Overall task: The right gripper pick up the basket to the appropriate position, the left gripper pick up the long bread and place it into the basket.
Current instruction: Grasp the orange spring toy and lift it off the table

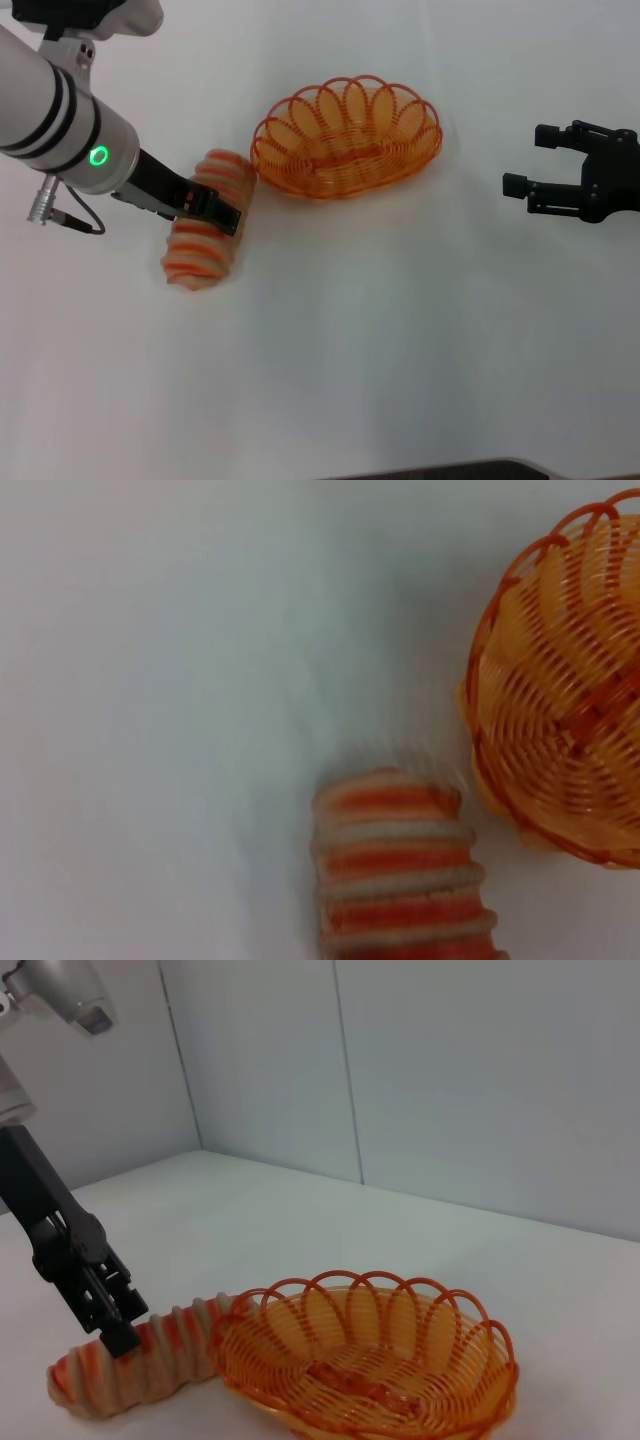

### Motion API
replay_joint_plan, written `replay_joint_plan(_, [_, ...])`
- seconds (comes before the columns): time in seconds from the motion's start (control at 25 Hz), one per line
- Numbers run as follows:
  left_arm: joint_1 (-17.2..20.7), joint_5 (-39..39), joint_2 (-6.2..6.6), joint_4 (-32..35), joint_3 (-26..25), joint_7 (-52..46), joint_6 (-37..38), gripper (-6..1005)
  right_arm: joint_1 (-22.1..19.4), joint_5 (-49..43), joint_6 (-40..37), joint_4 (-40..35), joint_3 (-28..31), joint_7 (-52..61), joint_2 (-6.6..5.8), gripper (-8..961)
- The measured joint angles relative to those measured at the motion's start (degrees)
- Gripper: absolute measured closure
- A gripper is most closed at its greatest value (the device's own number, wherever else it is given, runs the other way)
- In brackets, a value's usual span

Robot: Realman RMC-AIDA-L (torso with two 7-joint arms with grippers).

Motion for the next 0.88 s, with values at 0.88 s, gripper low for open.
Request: replay_joint_plan(0.88, [-2.4, 1.5, 0.00, -6.4, 2.6, 0.1, -3.5, 201, 0.5, 0.0, 0.2, -0.3, 0.0, 0.6, 0.02, 55])
